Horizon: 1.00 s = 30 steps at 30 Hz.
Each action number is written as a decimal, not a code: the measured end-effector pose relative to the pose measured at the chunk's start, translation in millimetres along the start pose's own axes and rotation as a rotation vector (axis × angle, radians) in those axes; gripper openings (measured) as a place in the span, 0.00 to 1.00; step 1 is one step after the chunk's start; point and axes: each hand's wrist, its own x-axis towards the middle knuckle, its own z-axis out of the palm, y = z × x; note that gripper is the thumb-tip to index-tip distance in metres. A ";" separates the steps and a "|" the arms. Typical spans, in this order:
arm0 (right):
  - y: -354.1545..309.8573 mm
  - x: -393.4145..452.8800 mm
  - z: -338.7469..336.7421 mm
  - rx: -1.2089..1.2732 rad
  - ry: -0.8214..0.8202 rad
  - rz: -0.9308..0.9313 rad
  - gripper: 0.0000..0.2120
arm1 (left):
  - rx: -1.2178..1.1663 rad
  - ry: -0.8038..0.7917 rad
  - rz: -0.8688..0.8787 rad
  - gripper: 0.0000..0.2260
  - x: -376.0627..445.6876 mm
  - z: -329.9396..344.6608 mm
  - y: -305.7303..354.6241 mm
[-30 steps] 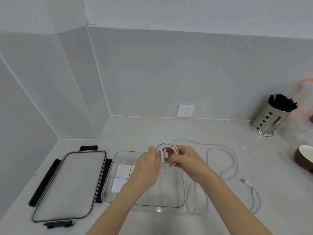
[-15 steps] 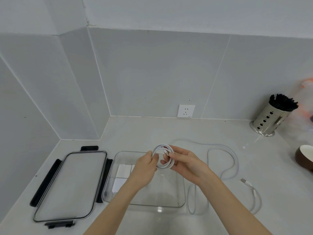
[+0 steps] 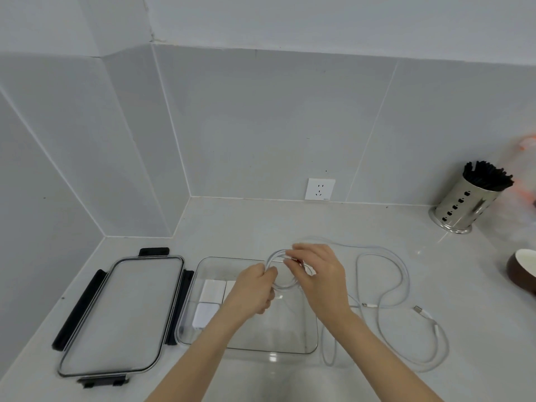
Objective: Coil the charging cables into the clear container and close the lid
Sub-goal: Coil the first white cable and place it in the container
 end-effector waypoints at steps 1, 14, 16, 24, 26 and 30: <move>2.9 0.5 1.8 -0.028 0.068 -0.041 0.09 | -0.043 -0.028 0.002 0.14 -0.4 -1.0 0.6; -4.6 8.0 -16.7 -0.229 -0.253 -0.121 0.12 | 0.045 0.065 0.098 0.13 8.5 -12.4 -5.3; -9.1 13.7 -29.1 0.029 -0.429 0.171 0.06 | -0.043 -0.014 0.059 0.13 6.8 -18.2 -3.9; 8.6 19.9 -40.7 0.407 -0.248 0.364 0.05 | -0.120 -0.224 0.116 0.13 -2.5 -25.2 3.0; 12.4 13.6 -38.0 0.314 -0.193 0.328 0.08 | -0.182 -0.238 0.125 0.13 -3.4 -24.5 3.1; 12.7 0.5 -27.8 0.165 -0.226 0.240 0.10 | -0.367 -0.271 0.107 0.14 -3.6 -21.3 2.0</move>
